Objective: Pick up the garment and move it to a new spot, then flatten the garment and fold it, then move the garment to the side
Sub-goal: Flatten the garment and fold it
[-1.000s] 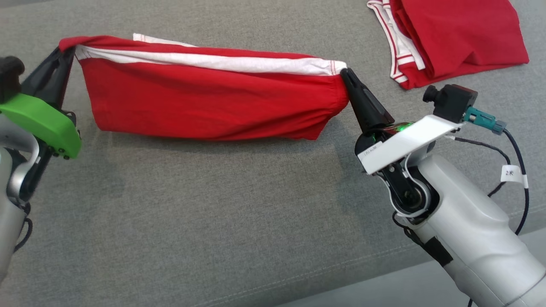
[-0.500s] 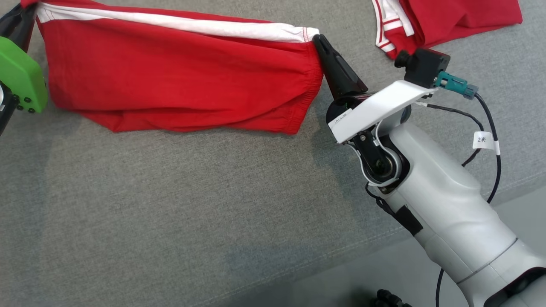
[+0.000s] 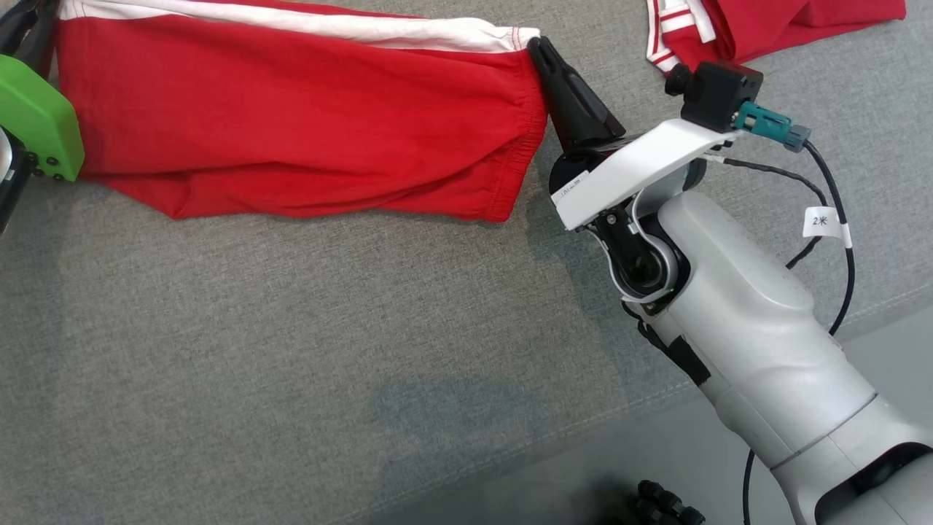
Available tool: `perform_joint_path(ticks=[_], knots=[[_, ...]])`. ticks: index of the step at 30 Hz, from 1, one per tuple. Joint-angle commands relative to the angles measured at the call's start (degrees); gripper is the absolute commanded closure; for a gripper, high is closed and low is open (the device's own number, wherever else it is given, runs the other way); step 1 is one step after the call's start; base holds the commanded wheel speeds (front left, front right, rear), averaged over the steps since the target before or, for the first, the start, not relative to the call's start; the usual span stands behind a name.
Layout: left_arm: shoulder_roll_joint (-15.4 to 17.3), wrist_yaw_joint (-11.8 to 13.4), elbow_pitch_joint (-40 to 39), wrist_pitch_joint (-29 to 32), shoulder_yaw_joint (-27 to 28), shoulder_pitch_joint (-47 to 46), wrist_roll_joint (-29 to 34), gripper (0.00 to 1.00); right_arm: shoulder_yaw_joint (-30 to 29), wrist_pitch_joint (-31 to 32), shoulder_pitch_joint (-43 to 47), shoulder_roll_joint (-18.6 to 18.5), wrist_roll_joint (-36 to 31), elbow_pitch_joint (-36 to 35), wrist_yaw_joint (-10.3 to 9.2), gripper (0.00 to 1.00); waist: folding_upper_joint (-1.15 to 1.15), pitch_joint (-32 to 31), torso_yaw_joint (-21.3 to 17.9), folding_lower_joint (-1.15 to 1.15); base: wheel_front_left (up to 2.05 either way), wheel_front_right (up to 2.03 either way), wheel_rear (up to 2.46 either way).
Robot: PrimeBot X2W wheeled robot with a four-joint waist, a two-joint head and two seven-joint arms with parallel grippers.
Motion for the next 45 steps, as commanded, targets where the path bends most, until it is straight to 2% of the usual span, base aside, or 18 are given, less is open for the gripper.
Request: perform_joint_path(ticks=[1, 10, 16, 22, 27, 45], knots=[[-0.2, -0.1, 1.2, -1.7, -0.6, -1.3, -0.4, 0.0, -0.4, -0.1, 0.0, 0.2, -1.2, 0.5, 0.0, 0.0, 0.0, -0.3, 0.2, -0.01, 0.0, 0.0, 0.0], [-0.8, -0.1, 3.7, -6.3, -3.5, 0.4, -4.1, 0.0, -4.6, -0.1, 2.5, -1.0, -11.0, -0.2, 0.0, 0.0, 0.0, -3.2, 1.4, -0.01, 0.0, 0.0, 0.0], [-0.9, -0.1, 3.1, -8.4, -2.4, 3.1, -5.5, 0.0, -9.2, -0.1, 7.6, -1.6, -19.0, -5.7, 0.0, 0.0, 0.0, -6.8, 3.1, -0.01, 0.0, 0.0, 0.0], [-0.6, 1.7, -3.2, -8.5, 5.7, 8.7, -1.8, 0.0, -13.5, -0.1, 14.0, -1.3, -25.0, -12.3, 0.0, 0.0, 0.0, -9.4, 4.5, -0.01, 0.0, 0.0, 0.0], [-1.8, 3.1, -8.1, -8.5, 12.6, 15.6, 1.5, 0.0, -15.8, -0.1, 19.3, -0.7, -29.5, -16.5, 0.0, 0.0, 0.0, -11.2, 5.1, -0.01, 0.0, 0.0, 0.0], [-7.7, 2.5, -12.9, -8.5, 30.2, 30.6, 11.1, 0.0, -21.2, -0.1, 35.0, 2.6, -38.6, -28.8, 0.0, 0.0, 0.0, -13.9, 3.5, -0.01, 0.0, 0.0, 0.0]])
